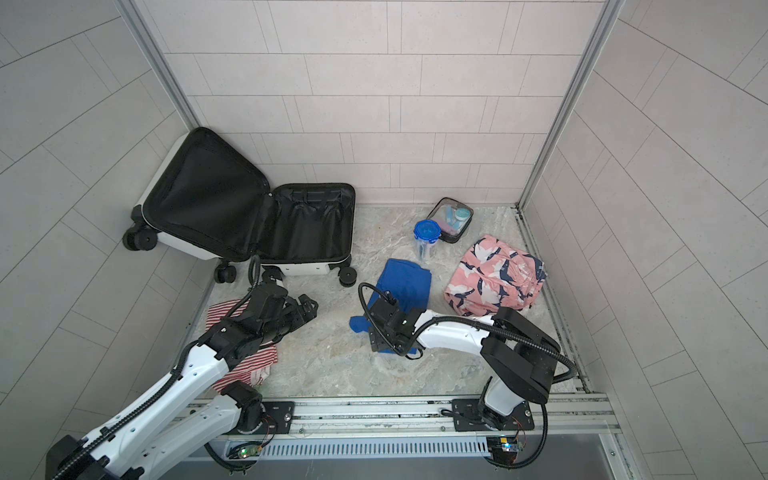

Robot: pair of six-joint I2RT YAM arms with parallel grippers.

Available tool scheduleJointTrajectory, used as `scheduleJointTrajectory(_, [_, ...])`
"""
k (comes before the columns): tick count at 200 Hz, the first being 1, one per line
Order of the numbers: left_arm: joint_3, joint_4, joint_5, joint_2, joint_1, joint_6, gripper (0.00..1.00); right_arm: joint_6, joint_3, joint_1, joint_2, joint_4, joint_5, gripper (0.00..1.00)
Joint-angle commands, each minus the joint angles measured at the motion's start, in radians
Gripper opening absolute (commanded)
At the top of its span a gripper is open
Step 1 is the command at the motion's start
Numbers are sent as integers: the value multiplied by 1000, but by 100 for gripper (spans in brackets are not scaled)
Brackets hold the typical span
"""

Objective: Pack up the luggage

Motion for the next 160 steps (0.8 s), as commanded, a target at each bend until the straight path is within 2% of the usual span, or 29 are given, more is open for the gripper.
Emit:
scheduleJointTrajectory(1, [22, -3, -43, -1, -3, 3, 93, 61, 3, 56, 8, -19, -13, 86])
scheduleJointTrajectory(40, [21, 8, -44, 13, -4, 6, 93, 27, 76, 172, 28, -49, -23, 86])
scheduleJointTrajectory(69, [24, 4, -35, 13, -3, 6, 93, 5, 140, 182, -35, -134, 30, 89])
scheduleJointTrajectory(103, [18, -16, -29, -3, -3, 5, 93, -11, 157, 130, -137, -267, 127, 94])
scheduleJointTrajectory(134, [-12, -2, -14, -9, -4, -13, 93, -10, 72, 33, -168, -277, 106, 94])
scheduleJointTrajectory(160, [-40, 29, 2, -9, -3, -31, 93, 12, 8, 4, -156, -203, 54, 94])
